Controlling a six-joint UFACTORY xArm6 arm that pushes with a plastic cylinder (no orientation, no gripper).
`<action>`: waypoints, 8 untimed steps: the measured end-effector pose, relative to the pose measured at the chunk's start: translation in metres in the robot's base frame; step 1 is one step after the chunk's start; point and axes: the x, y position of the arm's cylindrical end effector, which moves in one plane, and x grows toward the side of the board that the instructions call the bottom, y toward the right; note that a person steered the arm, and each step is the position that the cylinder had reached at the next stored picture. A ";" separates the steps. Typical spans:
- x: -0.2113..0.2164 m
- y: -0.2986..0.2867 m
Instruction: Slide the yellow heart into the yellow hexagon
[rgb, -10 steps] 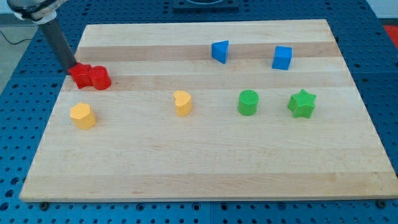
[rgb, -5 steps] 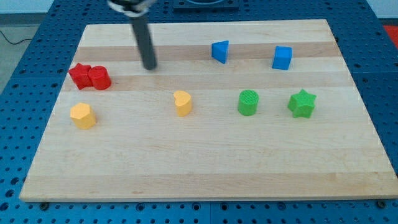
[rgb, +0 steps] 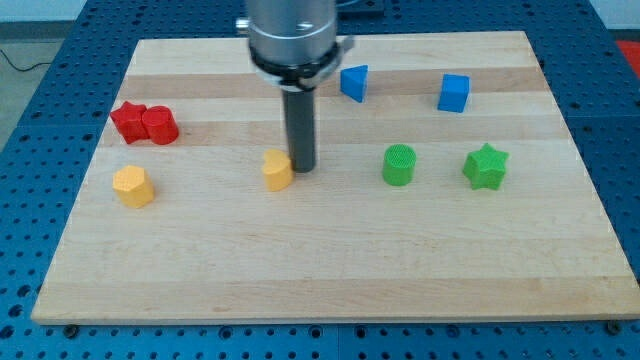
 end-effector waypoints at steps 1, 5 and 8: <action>0.000 -0.052; 0.039 -0.099; 0.040 -0.129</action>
